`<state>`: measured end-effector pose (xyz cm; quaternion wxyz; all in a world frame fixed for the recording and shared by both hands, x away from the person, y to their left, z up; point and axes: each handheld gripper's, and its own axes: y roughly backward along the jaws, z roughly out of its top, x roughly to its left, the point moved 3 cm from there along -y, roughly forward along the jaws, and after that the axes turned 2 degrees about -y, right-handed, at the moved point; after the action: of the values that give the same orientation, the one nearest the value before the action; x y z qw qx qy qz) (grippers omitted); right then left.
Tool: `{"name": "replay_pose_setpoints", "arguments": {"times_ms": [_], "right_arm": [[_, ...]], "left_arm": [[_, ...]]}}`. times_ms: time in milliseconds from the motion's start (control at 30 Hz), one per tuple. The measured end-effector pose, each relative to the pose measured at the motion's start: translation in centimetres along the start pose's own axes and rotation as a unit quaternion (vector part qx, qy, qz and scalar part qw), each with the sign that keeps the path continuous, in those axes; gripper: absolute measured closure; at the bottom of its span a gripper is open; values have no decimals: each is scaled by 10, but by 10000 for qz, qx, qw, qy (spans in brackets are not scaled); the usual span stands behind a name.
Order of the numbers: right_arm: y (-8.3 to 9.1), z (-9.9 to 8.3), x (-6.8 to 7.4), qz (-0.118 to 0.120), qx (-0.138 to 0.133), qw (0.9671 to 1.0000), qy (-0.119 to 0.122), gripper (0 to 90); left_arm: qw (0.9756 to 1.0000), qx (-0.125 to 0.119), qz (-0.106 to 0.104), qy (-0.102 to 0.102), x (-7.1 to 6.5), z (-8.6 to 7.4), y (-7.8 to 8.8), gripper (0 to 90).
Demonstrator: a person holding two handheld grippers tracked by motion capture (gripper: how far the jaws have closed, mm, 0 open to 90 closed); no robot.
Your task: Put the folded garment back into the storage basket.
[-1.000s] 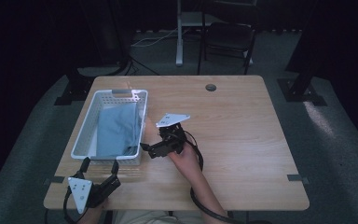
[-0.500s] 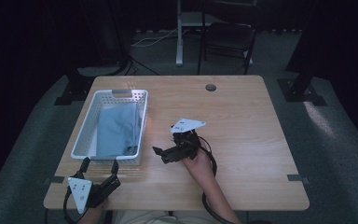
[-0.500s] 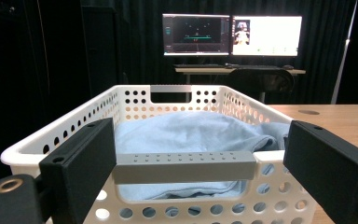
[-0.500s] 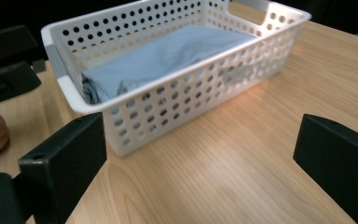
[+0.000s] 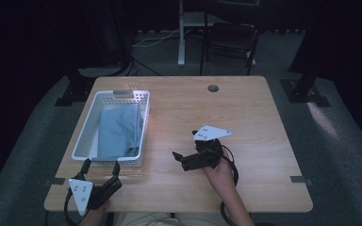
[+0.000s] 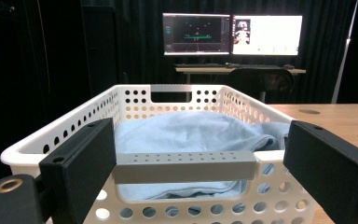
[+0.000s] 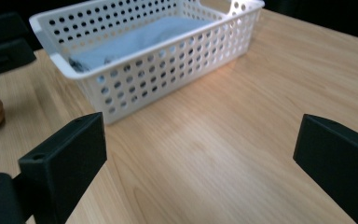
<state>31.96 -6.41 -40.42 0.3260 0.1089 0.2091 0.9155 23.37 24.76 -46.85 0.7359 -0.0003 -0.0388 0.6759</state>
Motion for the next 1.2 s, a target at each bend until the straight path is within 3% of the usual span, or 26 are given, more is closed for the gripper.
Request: {"name": "replay_pose_setpoints", "arguments": {"times_ms": [467,800,900,1200], "right_arm": [[25,-40,-14,-420,126,9988,-215,22],[48,-70,-25,-791,-229,9943,-681,22],[51,-80,-27,-966,-233,9925,-706,22],[60,-94,-29,-1127,-427,9888,-880,23]], "left_arm": [[10000,3,3,-1,0,0,0,107],[10000,6,8,-1,0,0,0,107],[10000,6,8,-2,0,0,0,107],[10000,2,8,0,0,0,0,107]]}}
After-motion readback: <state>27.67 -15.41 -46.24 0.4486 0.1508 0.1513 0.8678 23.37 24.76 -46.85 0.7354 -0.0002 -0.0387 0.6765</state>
